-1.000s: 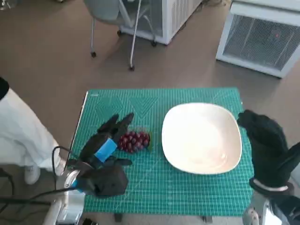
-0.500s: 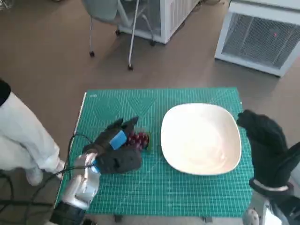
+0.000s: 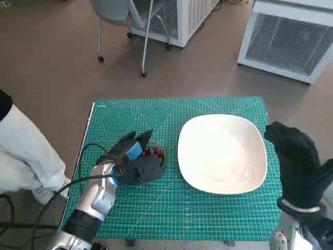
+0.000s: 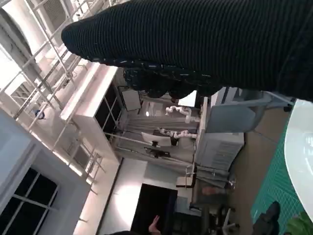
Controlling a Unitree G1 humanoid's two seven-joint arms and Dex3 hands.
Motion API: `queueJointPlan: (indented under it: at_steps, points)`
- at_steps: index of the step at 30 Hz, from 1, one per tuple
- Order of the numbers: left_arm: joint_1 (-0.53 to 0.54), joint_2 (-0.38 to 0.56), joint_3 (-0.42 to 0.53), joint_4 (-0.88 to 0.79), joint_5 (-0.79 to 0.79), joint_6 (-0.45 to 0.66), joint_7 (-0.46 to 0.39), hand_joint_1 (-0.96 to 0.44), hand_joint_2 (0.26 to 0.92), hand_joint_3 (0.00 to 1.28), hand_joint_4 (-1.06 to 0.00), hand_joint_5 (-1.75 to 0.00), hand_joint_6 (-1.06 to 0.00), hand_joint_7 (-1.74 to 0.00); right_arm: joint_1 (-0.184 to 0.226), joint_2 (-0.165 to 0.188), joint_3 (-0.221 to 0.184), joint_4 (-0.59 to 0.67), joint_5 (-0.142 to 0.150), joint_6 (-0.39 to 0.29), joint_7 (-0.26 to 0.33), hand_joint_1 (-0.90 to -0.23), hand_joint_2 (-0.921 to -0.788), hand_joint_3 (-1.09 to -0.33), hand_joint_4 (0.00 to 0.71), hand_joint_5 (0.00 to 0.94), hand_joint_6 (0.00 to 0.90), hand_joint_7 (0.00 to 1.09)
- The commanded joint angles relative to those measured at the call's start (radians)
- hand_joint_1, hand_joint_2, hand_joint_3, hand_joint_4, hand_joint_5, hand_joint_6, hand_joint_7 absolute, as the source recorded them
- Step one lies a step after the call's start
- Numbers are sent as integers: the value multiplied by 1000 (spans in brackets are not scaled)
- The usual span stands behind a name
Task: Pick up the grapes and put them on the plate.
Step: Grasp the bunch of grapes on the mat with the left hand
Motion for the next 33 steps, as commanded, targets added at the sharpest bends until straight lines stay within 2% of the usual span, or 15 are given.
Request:
queueJointPlan:
  at_steps: [1, 19, 22, 24, 25, 26, 28, 29, 31, 33]
  points:
    - [-22, -6, -16, 39, -8, 0, 11, -308, 711, 2, 1, 1, -132, -2, 16, 7, -2, 13, 4, 2, 1, -399, -921, -581, 523, 313, 239, 852]
    - [-58, -6, -30, 125, -31, -28, 42, -262, 725, 5, -11, -1, -160, -9, 8, 6, -1, 28, 1, -5, 0, -398, -921, -581, 516, 326, 240, 851]
    - [-68, -9, -27, 152, -39, -41, 67, -126, 756, 11, -127, -14, -304, -36, 8, 5, -1, 26, 2, -3, 0, -398, -921, -581, 515, 328, 239, 851]
    - [-71, -13, -28, 167, -41, -50, 86, -41, 793, 17, -321, -79, -466, -79, 9, 4, -1, 24, 1, -3, -1, -398, -921, -581, 514, 329, 239, 851]
    - [-72, -15, -29, 173, -41, -56, 98, -18, 815, 21, -415, -219, -534, -169, 9, 4, -1, 24, 1, -2, -1, -398, -921, -581, 514, 330, 239, 851]
    - [-71, -16, -31, 177, -40, -62, 109, 0, 841, 30, -509, -429, -596, -308, 8, 4, -1, 24, 0, -2, -1, -398, -921, -581, 514, 330, 239, 851]
    - [-67, -17, -36, 179, -38, -74, 132, 6, 875, 56, -592, -884, -652, -598, 8, 3, -2, 25, 0, -2, -1, -398, -921, -582, 513, 332, 239, 851]
    - [-63, -17, -39, 178, -36, -80, 142, 6, 878, 76, -611, -1033, -672, -684, 7, 3, -2, 24, 0, -2, -2, -398, -921, -582, 513, 332, 239, 851]
    - [-56, -14, -47, 173, -29, -91, 160, 7, 855, 145, -632, -1218, -713, -773, 7, 2, -2, 24, 0, -2, -2, -398, -921, -582, 512, 334, 239, 852]
    - [-51, -10, -56, 169, -23, -102, 173, 6, 816, 234, -636, -1322, -729, -837, 7, 2, -3, 24, 0, -1, -2, -398, -921, -582, 511, 335, 239, 852]
